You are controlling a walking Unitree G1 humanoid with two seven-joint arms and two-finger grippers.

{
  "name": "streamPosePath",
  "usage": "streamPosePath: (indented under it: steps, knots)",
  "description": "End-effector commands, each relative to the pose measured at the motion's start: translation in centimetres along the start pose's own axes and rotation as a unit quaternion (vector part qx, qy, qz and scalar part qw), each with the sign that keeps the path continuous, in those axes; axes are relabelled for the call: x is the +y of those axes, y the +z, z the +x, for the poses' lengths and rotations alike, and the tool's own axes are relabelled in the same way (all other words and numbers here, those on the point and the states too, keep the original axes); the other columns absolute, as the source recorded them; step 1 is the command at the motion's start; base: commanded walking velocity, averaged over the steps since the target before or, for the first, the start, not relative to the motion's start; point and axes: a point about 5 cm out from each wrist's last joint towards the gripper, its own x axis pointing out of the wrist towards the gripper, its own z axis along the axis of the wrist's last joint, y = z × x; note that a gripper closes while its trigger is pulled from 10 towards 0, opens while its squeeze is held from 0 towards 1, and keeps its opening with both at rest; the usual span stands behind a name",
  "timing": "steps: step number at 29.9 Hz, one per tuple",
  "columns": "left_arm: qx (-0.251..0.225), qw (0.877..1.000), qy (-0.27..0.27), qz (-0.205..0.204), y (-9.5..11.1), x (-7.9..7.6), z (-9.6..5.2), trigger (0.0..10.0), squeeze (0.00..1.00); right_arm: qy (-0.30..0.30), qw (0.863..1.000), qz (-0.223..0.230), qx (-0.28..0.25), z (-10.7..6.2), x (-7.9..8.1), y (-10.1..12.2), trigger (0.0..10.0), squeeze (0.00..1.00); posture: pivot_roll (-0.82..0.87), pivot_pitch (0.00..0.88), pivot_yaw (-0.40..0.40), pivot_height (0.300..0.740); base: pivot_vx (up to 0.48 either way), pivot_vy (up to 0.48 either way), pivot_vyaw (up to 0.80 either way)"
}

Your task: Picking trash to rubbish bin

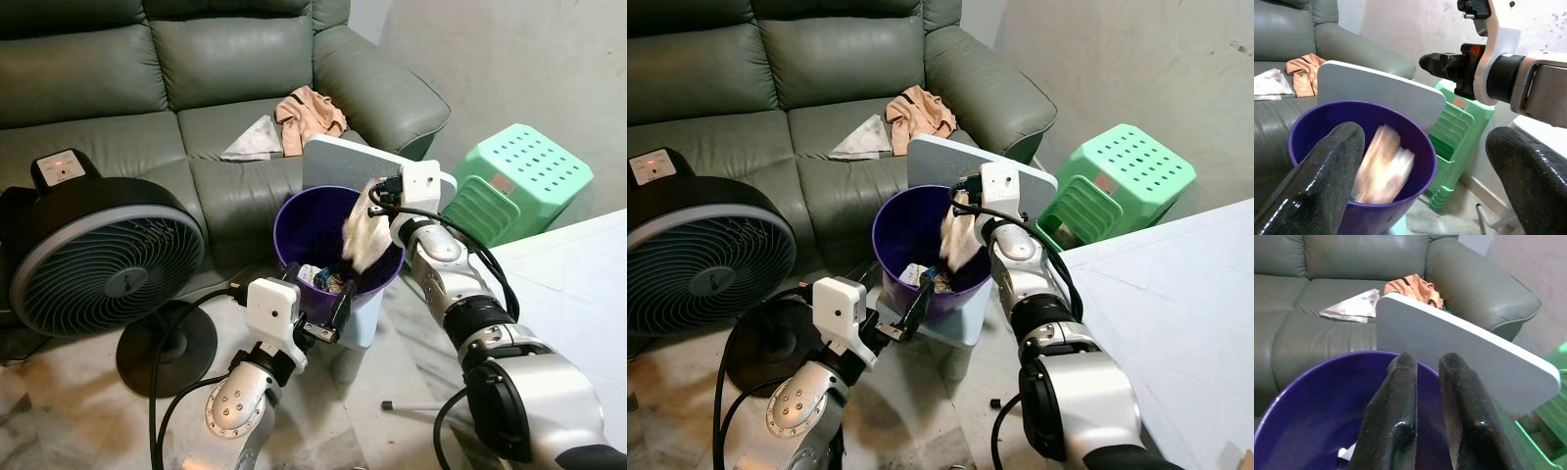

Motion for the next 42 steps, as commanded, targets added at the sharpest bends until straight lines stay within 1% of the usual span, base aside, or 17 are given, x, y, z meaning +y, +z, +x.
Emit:
streamPosePath:
  steps: [1, 10, 14, 16, 17, 19, 22, 24, 25, 26, 29, 33, 34, 36, 37, 38, 42]
  knots:
    - [-0.013, 1.0, -0.012, -0.017, 0.6, -1.3, 0.5, 10.0, 0.0, -0.001, 1.0, -0.01, -0.006, 0.1, -0.4, 0.4, 10.0, 1.0, 0.16, 0.227, -0.152, 0.74, 0.0, 0.0, 0.0]
    - [-0.017, 1.0, -0.006, -0.021, 0.8, -0.6, 0.8, 10.0, 0.0, 0.016, 1.0, 0.018, -0.019, 0.1, -0.5, 0.7, 10.0, 1.0, 0.16, 0.206, -0.144, 0.74, 0.0, 0.0, 0.0]
    - [-0.028, 1.0, -0.011, 0.001, 1.5, 1.0, 2.1, 10.0, 0.0, 0.049, 0.991, 0.079, -0.092, -0.9, -2.3, 1.2, 10.0, 1.0, 0.16, 0.175, -0.125, 0.74, 0.0, 0.0, 0.0]
    - [-0.029, 1.0, -0.012, 0.001, 1.5, 1.0, 2.2, 10.0, 0.0, 0.051, 0.991, 0.081, -0.096, -1.0, -2.4, 1.2, 10.0, 1.0, 0.16, 0.175, -0.125, 0.74, 0.0, 0.0, 0.0]
    - [-0.029, 1.0, -0.005, 0.01, 1.6, 1.9, 2.5, 10.0, 0.0, 0.045, 0.989, 0.101, -0.1, -1.5, -2.9, 0.6, 10.0, 1.0, 0.15, 0.155, -0.108, 0.74, 0.0, 0.0, 0.0]
    - [-0.03, 0.999, -0.002, 0.013, 1.7, 2.3, 2.7, 10.0, 0.0, 0.043, 0.988, 0.11, -0.103, -1.7, -3.1, 0.4, 10.0, 1.0, 0.15, 0.155, -0.108, 0.74, 0.0, 0.0, 0.0]
    - [-0.028, 0.999, 0.0, 0.034, 2.0, 3.5, 3.2, 10.0, 0.0, 0.061, 0.985, 0.083, -0.142, -2.8, -3.4, 0.3, 10.0, 1.0, 0.13, 0.134, -0.087, 0.74, 0.0, 0.0, 0.0]
    - [-0.022, 0.998, 0.024, 0.049, 2.2, 5.1, 3.9, 10.0, 0.0, 0.033, 0.985, 0.067, -0.156, -3.5, -4.4, 0.1, 10.0, 1.0, 0.12, 0.115, -0.066, 0.74, 0.0, 0.0, 0.0]
    - [-0.018, 0.997, 0.038, 0.06, 2.4, 6.4, 4.5, 10.0, 0.0, 0.013, 0.985, 0.063, -0.162, -4.2, -5.3, -0.2, 10.0, 1.0, 0.11, 0.095, -0.046, 0.74, 0.0, 0.0, 0.0]
    - [-0.016, 0.997, 0.041, 0.065, 2.6, 6.9, 4.7, 10.0, 0.0, 0.007, 0.985, 0.063, -0.163, -4.5, -5.6, -0.4, 10.0, 1.0, 0.11, 0.095, -0.046, 0.74, 0.0, 0.0, 0.0]
    - [-0.014, 0.997, 0.044, 0.069, 2.7, 7.5, 5.0, 10.0, 0.0, 0.001, 0.985, 0.063, -0.163, -4.8, -5.9, -0.6, 10.0, 1.0, 0.1, 0.079, -0.031, 0.74, 0.0, 0.0, 0.0]
    - [-0.025, 0.995, 0.054, 0.075, 3.6, 8.6, 5.6, 10.0, 0.0, -0.031, 0.981, 0.076, -0.173, -5.7, -7.1, -0.9, 10.0, 1.0, 0.09, 0.058, -0.014, 0.74, 0.0, 0.0, 0.0]
    - [-0.035, 0.995, 0.06, 0.078, 4.2, 9.3, 5.9, 10.0, 0.0, -0.041, 0.979, 0.072, -0.185, -6.5, -7.4, -1.0, 10.0, 1.0, 0.08, 0.039, -0.002, 0.74, 0.0, 0.0, 0.0]
    - [-0.039, 0.994, 0.065, 0.082, 4.5, 9.8, 6.1, 10.0, 0.0, -0.046, 0.978, 0.071, -0.19, -6.9, -7.6, -1.2, 10.0, 1.0, 0.07, 0.032, 0.001, 0.74, 0.0, 0.0, 0.0]
    - [-0.042, 0.993, 0.073, 0.086, 4.8, 10.3, 6.2, 10.0, 0.0, -0.054, 0.978, 0.069, -0.191, -7.3, -7.8, -1.3, 10.0, 0.63, 0.07, 0.032, 0.001, 0.74, 0.0, 0.0, 0.0]
    - [-0.045, 0.992, 0.079, 0.088, 5.1, 10.8, 6.4, 10.0, 0.0, -0.062, 0.977, 0.066, -0.192, -7.7, -8.0, -1.4, 10.0, 0.0, 0.07, 0.032, 0.001, 0.74, 0.0, 0.0, 0.0]
    - [-0.053, 0.99, 0.095, 0.093, 5.6, 12.0, 6.5, 10.0, 0.0, -0.074, 0.977, 0.052, -0.194, -8.5, -8.1, -1.6, 10.0, 0.0, 0.07, 0.014, 0.004, 0.74, 0.0, 0.0, 0.0]
